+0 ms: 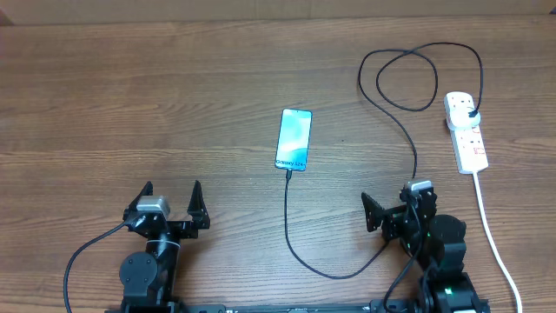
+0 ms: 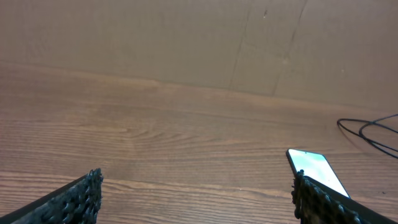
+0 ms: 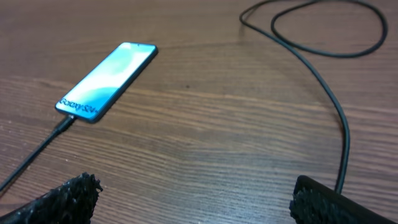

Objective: Plug charger to phone and switch on socket

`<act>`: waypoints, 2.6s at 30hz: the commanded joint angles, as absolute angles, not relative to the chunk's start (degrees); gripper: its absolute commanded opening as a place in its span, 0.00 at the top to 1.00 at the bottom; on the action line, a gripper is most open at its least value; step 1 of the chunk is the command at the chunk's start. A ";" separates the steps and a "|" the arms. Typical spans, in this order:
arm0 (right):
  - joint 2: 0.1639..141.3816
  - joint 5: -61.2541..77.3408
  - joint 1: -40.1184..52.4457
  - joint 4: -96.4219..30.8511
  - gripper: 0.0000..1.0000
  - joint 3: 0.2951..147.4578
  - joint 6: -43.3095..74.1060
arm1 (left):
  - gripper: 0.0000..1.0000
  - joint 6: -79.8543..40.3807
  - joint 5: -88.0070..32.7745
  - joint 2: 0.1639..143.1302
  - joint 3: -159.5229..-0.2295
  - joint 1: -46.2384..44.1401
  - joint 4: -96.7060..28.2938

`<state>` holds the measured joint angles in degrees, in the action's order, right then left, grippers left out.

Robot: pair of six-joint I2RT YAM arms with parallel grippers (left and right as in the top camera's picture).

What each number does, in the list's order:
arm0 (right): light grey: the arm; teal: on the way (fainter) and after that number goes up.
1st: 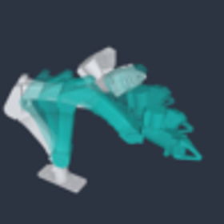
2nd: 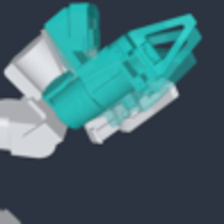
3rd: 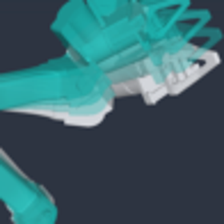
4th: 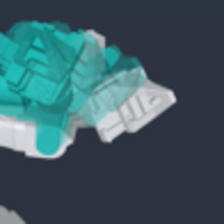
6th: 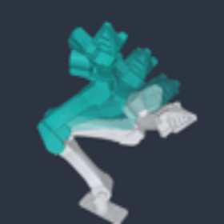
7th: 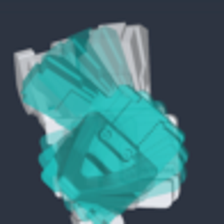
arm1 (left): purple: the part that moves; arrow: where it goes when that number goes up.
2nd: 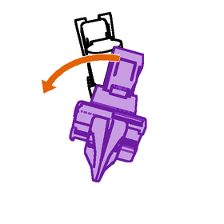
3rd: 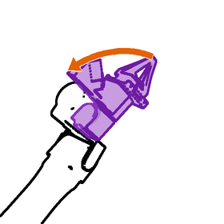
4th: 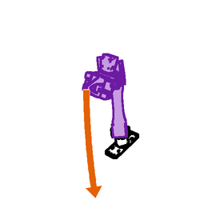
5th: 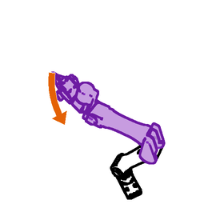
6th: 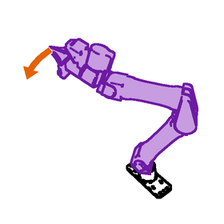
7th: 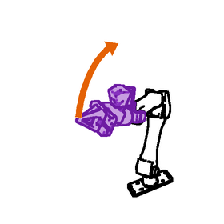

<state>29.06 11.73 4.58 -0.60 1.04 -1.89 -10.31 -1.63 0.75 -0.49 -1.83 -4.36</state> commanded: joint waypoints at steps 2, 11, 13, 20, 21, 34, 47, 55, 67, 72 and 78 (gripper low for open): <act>17.47 9.61 4.40 -4.12 0.00 0.45 -1.32 | 0.00 -9.37 -1.34 0.25 -0.27 -1.48 -4.45; 2.85 9.04 4.38 -4.21 0.00 0.45 -1.30 | 0.00 -9.37 -1.34 0.25 -0.27 -1.48 -4.45; -0.08 8.88 4.34 -4.10 0.00 0.45 -1.32 | 0.00 -9.37 -1.34 0.25 -0.27 -1.48 -4.45; 0.16 8.16 3.99 -4.21 0.00 0.45 -0.43 | 0.00 -9.37 -1.34 0.25 -0.27 -1.48 -4.45; 0.16 8.19 4.01 -4.16 0.00 0.45 -0.43 | 0.00 -9.37 -1.34 0.25 -0.27 -1.48 -4.45; 0.16 8.19 4.01 -4.16 0.00 0.47 -0.43 | 0.00 -9.37 -1.34 0.25 -0.27 -1.48 -4.45; 0.16 8.19 4.01 -4.16 0.00 0.47 -0.43 | 0.01 -9.37 -1.34 0.25 -0.27 -1.48 -4.45; 0.16 8.19 4.01 -4.16 0.00 0.47 -0.43 | 0.00 -9.37 -1.34 0.25 -0.27 -1.48 -4.45; 0.16 8.19 4.01 -4.16 0.00 0.47 -0.43 | 0.00 -9.37 -1.34 0.25 -0.27 -1.48 -4.45; 0.16 8.19 4.01 -4.16 0.00 0.47 -0.43 | 0.00 -9.37 -1.34 0.25 -0.27 -1.48 -4.45; 0.16 8.19 4.01 -4.16 0.00 0.47 -0.43 | 0.00 -9.37 -1.34 0.25 -0.27 -1.48 -4.45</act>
